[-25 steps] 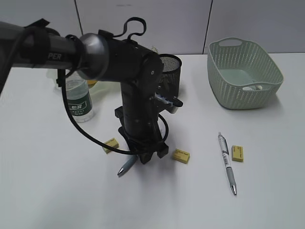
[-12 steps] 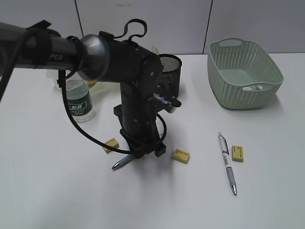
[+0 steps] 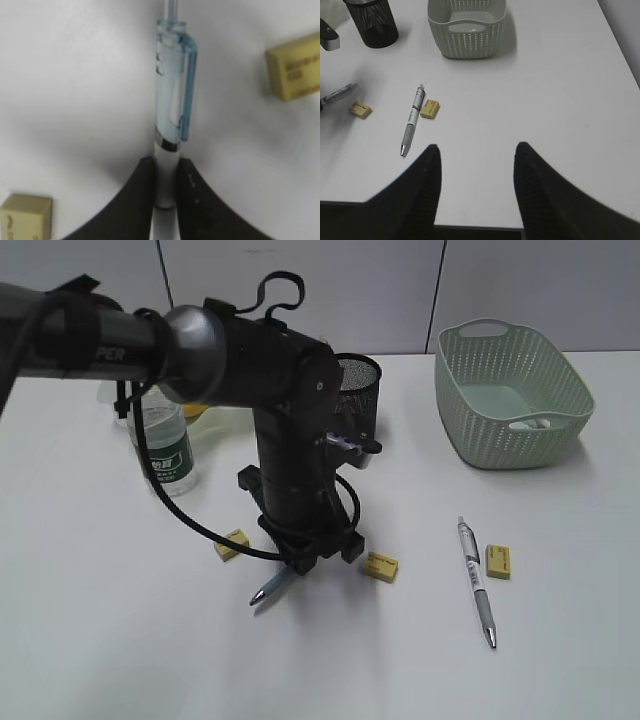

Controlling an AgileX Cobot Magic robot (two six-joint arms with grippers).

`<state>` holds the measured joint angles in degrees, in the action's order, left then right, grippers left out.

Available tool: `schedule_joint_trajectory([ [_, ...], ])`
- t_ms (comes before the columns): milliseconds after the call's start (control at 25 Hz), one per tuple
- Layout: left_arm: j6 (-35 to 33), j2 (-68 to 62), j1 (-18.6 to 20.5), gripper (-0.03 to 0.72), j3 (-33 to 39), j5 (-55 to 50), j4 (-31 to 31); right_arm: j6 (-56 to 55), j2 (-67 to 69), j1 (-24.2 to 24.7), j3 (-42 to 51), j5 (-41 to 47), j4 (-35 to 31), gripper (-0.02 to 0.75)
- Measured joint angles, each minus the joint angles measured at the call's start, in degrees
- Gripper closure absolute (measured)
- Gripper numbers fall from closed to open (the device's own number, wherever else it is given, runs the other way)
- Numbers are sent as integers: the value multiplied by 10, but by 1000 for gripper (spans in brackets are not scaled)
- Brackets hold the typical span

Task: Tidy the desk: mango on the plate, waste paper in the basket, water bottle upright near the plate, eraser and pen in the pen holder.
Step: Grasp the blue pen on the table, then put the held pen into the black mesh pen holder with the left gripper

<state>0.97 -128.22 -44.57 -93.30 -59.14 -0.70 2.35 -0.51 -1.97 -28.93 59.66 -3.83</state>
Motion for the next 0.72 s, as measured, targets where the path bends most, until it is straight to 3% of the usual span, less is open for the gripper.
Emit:
schedule_joint_trajectory([
  [400,74,103,0,589,14,11,-3,0,0,0,0,0,0,353],
  [560,94,161,0,589,79,89,-3,0,0,0,0,0,0,353],
  [720,100,223,0,589,179,234,-9,0,0,0,0,0,0,353],
])
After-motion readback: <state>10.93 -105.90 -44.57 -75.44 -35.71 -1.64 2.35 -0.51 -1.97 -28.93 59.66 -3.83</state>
